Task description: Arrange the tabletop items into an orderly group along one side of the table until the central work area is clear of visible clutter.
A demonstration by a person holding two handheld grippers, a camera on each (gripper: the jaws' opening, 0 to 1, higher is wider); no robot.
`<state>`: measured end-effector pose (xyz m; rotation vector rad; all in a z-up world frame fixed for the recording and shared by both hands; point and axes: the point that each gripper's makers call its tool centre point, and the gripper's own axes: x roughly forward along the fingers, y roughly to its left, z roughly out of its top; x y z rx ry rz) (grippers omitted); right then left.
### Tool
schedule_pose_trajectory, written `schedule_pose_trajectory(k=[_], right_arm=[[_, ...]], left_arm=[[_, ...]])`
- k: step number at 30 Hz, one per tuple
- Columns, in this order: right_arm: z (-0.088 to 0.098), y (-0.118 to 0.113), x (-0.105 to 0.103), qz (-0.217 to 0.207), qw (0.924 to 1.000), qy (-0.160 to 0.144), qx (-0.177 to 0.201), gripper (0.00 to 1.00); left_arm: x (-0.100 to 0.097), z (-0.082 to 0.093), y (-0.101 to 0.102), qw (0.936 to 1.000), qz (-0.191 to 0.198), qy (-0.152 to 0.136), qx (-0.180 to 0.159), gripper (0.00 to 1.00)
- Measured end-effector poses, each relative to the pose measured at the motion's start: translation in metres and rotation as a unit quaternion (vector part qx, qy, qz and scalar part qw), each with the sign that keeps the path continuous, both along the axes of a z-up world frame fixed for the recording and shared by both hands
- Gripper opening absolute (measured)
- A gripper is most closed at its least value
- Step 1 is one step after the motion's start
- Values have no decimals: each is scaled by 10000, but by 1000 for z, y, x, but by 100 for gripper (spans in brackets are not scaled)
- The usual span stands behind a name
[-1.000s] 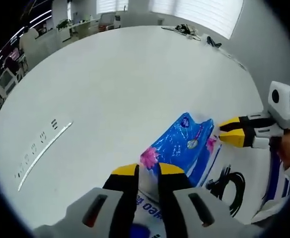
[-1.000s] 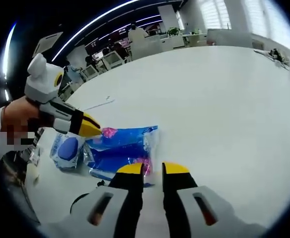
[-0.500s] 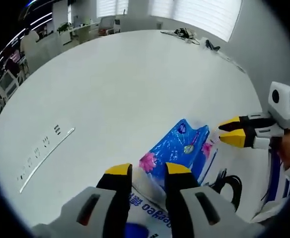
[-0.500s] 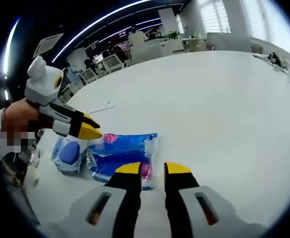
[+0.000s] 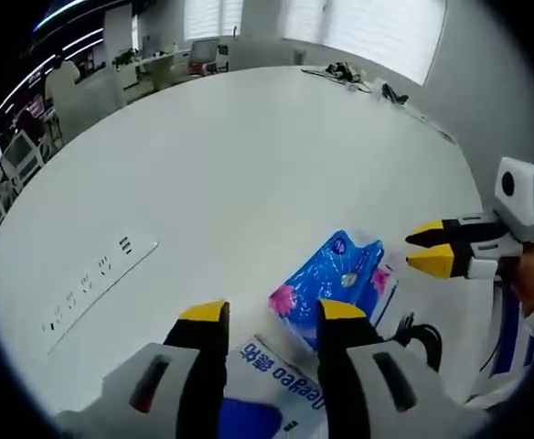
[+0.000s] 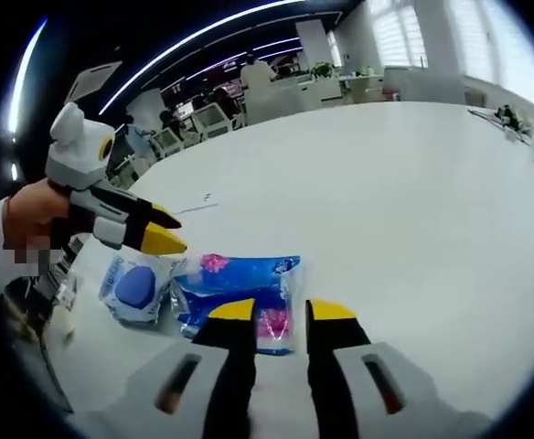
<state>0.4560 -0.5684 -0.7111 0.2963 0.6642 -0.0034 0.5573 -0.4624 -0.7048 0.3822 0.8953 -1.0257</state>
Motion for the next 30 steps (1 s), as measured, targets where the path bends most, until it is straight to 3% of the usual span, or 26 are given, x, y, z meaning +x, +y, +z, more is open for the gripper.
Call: schedule_pose_trajectory(k=[17, 30], right_arm=[[28, 14, 6, 104, 9996, -261, -78, 26], [59, 38, 12, 448, 9972, -567, -197, 36]], left_arm=[[5, 35, 17, 9991, 221, -178, -329, 50], [4, 61, 37, 9972, 392, -224, -599, 54]])
